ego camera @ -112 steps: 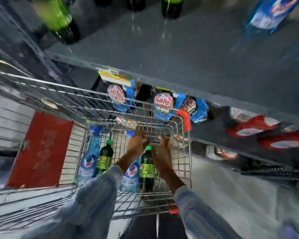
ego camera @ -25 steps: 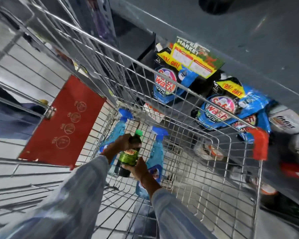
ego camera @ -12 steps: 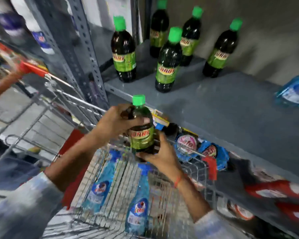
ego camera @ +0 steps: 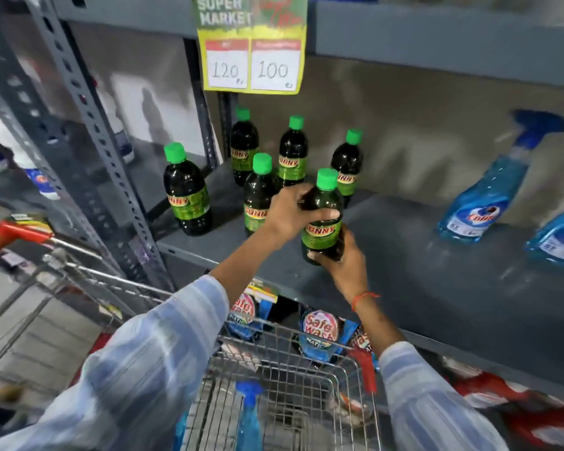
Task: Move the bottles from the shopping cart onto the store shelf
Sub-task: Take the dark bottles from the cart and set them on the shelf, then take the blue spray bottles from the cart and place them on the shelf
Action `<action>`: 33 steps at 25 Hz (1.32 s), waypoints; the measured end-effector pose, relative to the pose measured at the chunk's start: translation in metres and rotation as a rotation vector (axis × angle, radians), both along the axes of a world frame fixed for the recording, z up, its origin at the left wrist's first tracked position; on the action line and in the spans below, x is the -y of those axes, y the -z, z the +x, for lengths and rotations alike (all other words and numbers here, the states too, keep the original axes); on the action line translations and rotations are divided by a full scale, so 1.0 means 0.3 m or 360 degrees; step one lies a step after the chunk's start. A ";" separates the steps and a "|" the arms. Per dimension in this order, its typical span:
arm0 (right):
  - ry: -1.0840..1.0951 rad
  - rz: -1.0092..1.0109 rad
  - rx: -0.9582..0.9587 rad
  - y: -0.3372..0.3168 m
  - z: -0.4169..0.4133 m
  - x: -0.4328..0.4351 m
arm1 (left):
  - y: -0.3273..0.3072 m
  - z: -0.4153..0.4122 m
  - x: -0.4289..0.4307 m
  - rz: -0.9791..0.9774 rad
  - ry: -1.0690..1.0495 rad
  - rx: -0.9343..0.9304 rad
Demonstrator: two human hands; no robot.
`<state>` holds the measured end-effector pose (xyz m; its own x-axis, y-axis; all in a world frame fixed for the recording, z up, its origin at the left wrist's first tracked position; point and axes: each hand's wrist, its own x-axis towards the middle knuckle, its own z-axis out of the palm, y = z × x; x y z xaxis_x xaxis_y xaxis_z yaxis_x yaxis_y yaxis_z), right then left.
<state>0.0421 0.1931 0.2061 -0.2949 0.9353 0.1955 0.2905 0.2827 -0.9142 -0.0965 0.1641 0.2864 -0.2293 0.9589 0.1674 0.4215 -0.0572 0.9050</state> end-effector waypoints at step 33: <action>-0.0630 -0.1507 0.1032 1.058 0.075 0.792 | 1.251 0.019 0.855 -0.1537 -0.0069 0.0774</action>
<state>0.0646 -0.0444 -0.1112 -0.3824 0.4510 -0.8065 0.8154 -0.2458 -0.5241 -0.0908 -0.0924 -0.0890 -0.1041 0.6263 -0.7726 -0.0106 0.7760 0.6306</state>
